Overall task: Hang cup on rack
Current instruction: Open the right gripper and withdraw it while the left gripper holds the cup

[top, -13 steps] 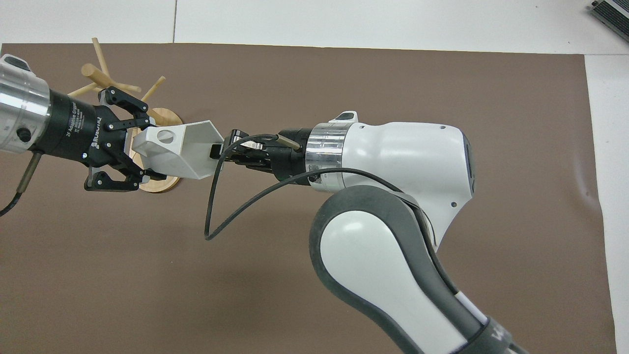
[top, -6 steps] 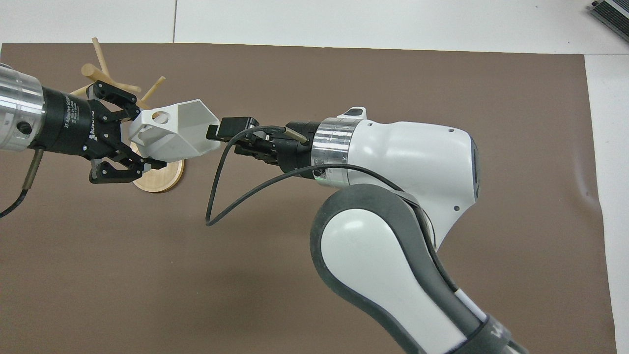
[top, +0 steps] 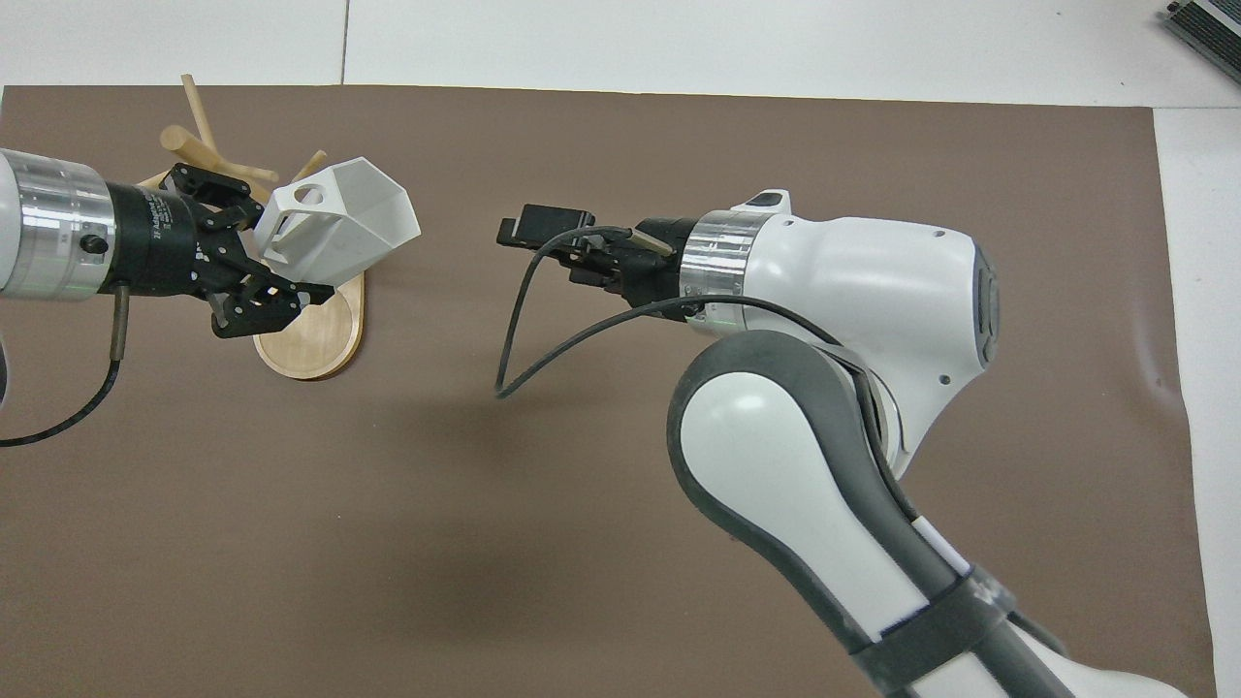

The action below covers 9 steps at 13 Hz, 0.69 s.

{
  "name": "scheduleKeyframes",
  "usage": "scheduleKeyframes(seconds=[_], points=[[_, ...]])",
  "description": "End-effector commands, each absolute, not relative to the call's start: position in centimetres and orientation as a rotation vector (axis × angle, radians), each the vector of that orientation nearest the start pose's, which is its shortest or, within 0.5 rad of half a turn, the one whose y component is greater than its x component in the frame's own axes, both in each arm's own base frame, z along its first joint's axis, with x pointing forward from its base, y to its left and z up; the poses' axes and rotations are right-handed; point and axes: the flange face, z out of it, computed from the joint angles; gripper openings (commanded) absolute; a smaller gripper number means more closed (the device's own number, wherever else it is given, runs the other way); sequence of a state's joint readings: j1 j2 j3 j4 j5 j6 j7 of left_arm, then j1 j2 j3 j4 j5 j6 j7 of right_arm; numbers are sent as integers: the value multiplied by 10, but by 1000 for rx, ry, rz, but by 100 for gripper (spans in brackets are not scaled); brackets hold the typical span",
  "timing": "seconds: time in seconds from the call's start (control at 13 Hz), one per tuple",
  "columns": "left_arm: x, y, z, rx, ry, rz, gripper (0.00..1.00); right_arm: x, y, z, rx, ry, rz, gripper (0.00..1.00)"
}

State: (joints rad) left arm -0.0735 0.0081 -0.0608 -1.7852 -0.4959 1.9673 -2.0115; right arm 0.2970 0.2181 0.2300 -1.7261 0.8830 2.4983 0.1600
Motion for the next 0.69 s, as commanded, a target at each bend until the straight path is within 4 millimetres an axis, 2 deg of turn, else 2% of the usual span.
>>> scheduleKeyframes(seconds=[0.0,0.15,0.38,0.62], points=[[583,-109,538,1307,2448,-397,0,593,269,497,-2473,159,-395,100],[590,-105,528,1171,2524,-399,0,600,218,477,-2666,80,-428,100],[594,-98,508,973,2586,-379,0,610,138,463,-3019,-113,-386,100],[595,-96,493,825,2623,-373,0,618,48,466,-3168,-304,-262,100]])
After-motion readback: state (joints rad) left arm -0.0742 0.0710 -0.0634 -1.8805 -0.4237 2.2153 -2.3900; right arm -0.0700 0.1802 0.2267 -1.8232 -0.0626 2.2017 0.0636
